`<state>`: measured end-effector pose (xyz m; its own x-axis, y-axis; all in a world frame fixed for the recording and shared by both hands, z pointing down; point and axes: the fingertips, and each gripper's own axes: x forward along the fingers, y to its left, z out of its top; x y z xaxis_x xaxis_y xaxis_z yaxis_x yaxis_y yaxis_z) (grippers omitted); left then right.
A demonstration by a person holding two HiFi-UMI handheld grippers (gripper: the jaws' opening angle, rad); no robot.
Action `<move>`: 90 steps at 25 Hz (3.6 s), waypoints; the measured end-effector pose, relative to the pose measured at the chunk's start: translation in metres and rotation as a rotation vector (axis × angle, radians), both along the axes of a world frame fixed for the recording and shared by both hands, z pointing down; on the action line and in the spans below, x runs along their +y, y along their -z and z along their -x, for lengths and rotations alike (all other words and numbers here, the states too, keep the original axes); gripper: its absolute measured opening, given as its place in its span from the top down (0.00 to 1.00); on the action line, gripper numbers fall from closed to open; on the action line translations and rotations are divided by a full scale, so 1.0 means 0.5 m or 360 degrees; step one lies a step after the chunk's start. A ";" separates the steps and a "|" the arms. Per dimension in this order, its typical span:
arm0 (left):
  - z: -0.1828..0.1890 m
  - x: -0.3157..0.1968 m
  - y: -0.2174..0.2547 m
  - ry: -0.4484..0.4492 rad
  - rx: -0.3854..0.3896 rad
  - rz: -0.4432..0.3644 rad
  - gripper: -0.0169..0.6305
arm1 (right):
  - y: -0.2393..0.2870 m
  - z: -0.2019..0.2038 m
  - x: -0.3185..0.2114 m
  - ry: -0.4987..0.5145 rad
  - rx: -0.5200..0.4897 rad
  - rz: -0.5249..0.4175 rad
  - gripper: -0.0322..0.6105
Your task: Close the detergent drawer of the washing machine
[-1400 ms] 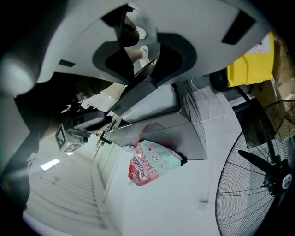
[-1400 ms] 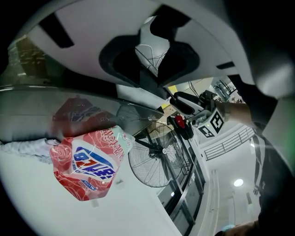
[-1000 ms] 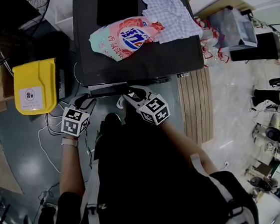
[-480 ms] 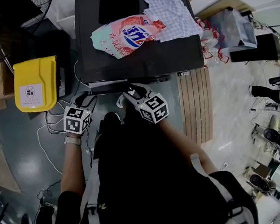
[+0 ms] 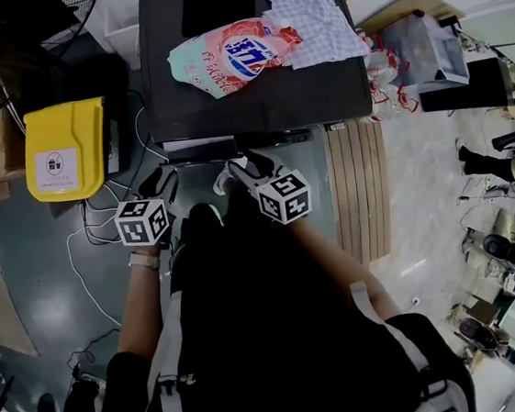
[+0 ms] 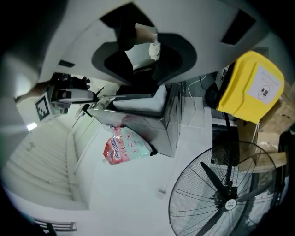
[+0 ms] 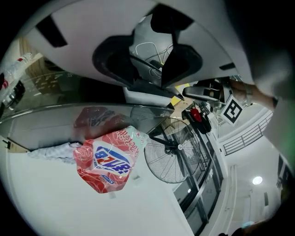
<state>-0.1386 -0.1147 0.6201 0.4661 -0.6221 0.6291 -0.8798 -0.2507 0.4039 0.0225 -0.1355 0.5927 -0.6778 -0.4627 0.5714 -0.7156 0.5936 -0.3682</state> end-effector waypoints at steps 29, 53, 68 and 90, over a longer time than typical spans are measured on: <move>-0.056 -0.009 -0.032 0.0087 0.0222 0.0048 0.96 | -0.054 0.066 0.027 0.0025 -0.0042 0.0185 0.92; -0.027 -0.114 -0.043 0.0219 0.0258 0.0185 0.96 | -0.075 0.068 -0.077 0.0006 0.0022 0.0280 0.93; -0.024 -0.125 -0.039 0.0228 0.0215 0.0240 0.96 | -0.093 0.080 -0.082 0.0092 -0.0005 0.0393 0.93; -0.071 -0.073 0.122 0.0001 0.0211 -0.0170 0.96 | 0.063 0.030 -0.011 0.0009 -0.0026 0.0036 0.93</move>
<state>-0.1029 -0.1512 0.5592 0.5402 -0.6824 0.4925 -0.8207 -0.2978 0.4877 0.0077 -0.1408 0.5610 -0.6896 -0.4460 0.5705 -0.7061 0.5891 -0.3930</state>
